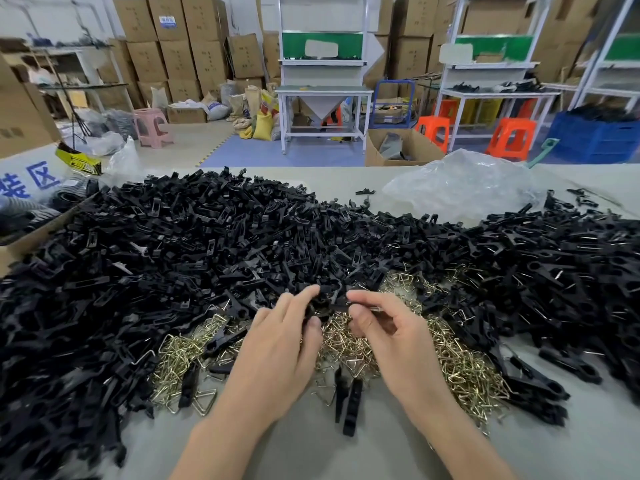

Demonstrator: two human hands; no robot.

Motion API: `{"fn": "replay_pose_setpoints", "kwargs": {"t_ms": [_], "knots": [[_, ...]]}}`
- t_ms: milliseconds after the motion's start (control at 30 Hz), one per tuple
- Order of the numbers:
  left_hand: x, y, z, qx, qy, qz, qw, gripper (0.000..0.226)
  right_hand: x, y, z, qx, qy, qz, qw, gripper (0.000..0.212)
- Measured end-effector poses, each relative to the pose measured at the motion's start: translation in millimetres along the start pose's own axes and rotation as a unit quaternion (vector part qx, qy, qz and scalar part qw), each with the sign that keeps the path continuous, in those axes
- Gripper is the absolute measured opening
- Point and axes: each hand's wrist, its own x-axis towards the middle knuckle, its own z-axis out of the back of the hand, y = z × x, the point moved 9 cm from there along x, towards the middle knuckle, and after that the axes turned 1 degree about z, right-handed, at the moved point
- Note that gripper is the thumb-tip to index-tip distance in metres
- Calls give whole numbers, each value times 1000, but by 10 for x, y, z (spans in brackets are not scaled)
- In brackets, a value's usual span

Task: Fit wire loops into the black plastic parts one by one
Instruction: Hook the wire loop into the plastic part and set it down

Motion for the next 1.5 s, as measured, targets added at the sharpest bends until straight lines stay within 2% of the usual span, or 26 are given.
{"fn": "replay_pose_setpoints", "kwargs": {"t_ms": [200, 300, 400, 500, 567, 700, 867, 933, 1100, 1233, 1433, 1500], "knots": [[21, 228, 169, -24, -88, 83, 992, 49, 46, -131, 87, 69, -22, -64, 995, 23], [12, 266, 255, -8, -133, 85, 987, 41, 52, -160, 129, 113, -36, -79, 990, 20], [1, 234, 334, -18, -163, 66, 984, 38, 59, -156, 162, 127, -40, -81, 988, 27], [8, 164, 305, -52, -137, 51, 988, 38, 62, -121, 139, 127, -22, -77, 989, 35], [5, 122, 200, -118, -102, 54, 986, 43, 63, -100, 108, 117, -5, -71, 991, 38], [-50, 103, -114, -273, -9, 107, 956, 50, 48, -68, 16, 85, 37, -57, 994, 42], [-10, 4, -137, -269, -6, 72, 961, 38, 43, -130, 0, 131, 33, -68, 988, 51], [-11, 31, -91, -279, -32, 81, 956, 22, 45, -121, 5, 116, 33, -59, 991, 53], [-10, 30, -73, -298, -30, 100, 949, 12, 49, -62, 32, 45, 32, -29, 998, 59], [-5, -97, -101, -301, 16, 68, 951, 27, 28, -65, -32, 19, 55, -31, 998, 59], [6, -34, -38, -298, -17, 90, 950, 26, 15, -55, -81, 36, 62, -30, 997, 55], [-3, 15, -45, -288, -23, 109, 951, 35, 24, -52, -51, 47, 47, -30, 997, 51]]}}
